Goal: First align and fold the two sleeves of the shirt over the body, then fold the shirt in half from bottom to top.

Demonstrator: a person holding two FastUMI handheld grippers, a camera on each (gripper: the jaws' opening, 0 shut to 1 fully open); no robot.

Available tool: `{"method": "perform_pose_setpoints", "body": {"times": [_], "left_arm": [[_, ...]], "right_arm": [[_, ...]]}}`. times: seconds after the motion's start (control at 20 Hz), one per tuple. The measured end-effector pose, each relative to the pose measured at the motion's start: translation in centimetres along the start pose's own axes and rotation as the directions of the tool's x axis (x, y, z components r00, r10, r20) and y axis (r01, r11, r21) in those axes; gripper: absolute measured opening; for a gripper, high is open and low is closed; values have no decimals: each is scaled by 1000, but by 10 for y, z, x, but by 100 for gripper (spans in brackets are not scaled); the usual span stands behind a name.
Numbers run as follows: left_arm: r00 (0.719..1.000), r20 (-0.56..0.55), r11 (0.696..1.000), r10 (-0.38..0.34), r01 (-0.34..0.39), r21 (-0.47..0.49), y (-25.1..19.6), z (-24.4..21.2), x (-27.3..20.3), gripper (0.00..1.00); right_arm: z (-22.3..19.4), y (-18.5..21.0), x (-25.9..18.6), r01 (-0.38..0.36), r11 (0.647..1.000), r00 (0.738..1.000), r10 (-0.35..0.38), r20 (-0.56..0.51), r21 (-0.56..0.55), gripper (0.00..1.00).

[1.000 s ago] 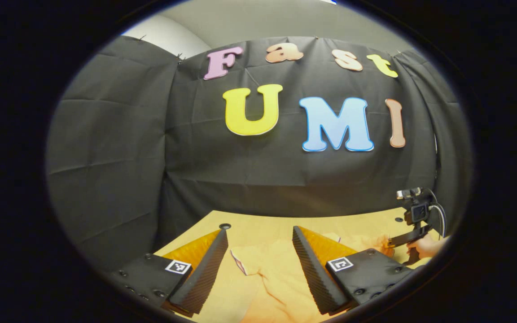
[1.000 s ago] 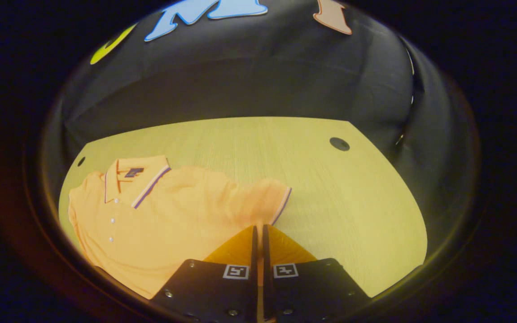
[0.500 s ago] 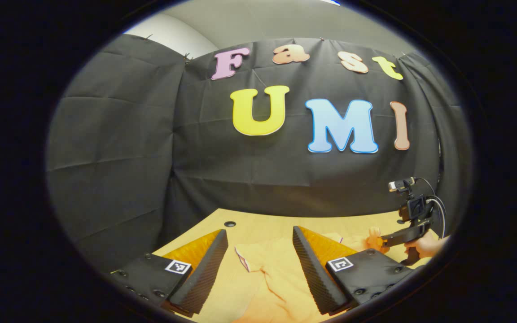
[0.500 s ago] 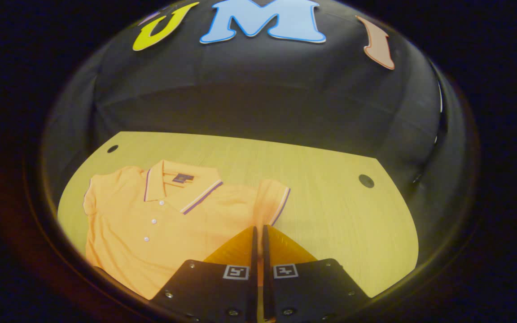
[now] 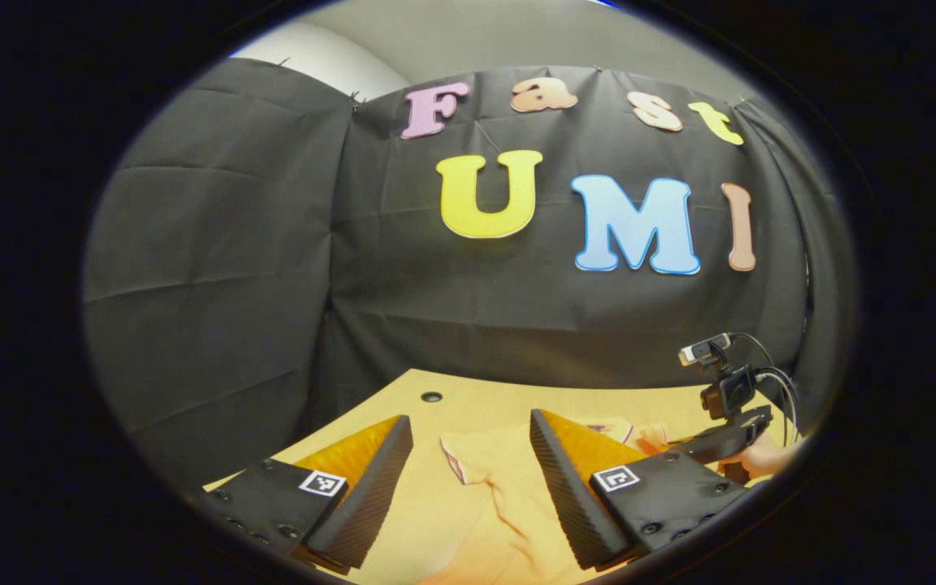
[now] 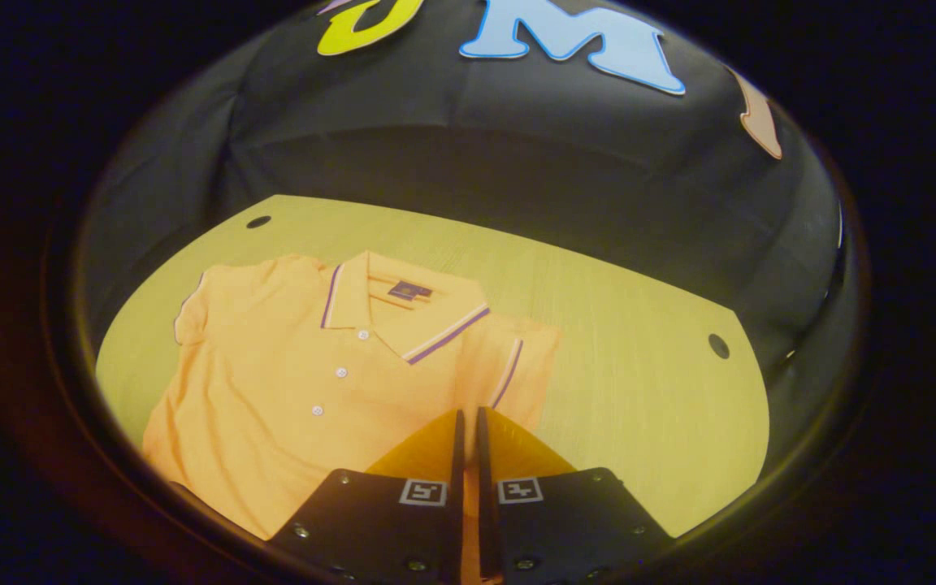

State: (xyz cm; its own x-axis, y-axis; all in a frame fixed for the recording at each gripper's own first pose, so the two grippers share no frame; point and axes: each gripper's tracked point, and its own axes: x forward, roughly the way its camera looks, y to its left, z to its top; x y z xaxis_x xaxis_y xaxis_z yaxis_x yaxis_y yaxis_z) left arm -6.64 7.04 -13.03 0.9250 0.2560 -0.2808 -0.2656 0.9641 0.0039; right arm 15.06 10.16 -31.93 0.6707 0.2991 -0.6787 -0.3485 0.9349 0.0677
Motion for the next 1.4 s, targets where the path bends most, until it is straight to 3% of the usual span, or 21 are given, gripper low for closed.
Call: {"method": "perform_pose_setpoints", "body": {"times": [0.1,0.2,0.3,0.35,0.4,0.45,0.55,1.0,1.4], "left_arm": [[1000,-4,1000,-2,2,2,1,-3,3,96],[1000,-8,1000,-5,5,2,2,-4,5,96],[1000,-12,1000,-14,14,-4,2,-7,11,96],[1000,-16,1000,-21,21,-7,1,-9,15,96],[999,-20,1000,-29,29,-9,1,-11,19,96],[999,-24,999,-39,39,-11,0,-13,24,96],[997,-34,998,-63,63,-18,0,-20,37,96],[969,-173,983,-179,168,-76,11,-91,137,96],[925,-333,982,-181,151,-116,20,-170,219,94]], "right_arm": [[0,2,1,-9,1000,1000,9,0,-1,9],[2,2,-7,-17,1000,1000,17,0,4,20],[3,4,-13,-26,1000,1000,26,6,16,34],[4,5,-17,-27,999,1000,27,10,27,51],[8,6,-22,-29,999,999,28,18,37,55],[10,7,-29,-30,998,999,28,30,50,68],[18,10,-43,-25,997,998,20,61,78,76],[45,28,-139,44,977,976,-87,199,210,76],[45,36,-221,139,953,945,-209,250,270,76]]}}
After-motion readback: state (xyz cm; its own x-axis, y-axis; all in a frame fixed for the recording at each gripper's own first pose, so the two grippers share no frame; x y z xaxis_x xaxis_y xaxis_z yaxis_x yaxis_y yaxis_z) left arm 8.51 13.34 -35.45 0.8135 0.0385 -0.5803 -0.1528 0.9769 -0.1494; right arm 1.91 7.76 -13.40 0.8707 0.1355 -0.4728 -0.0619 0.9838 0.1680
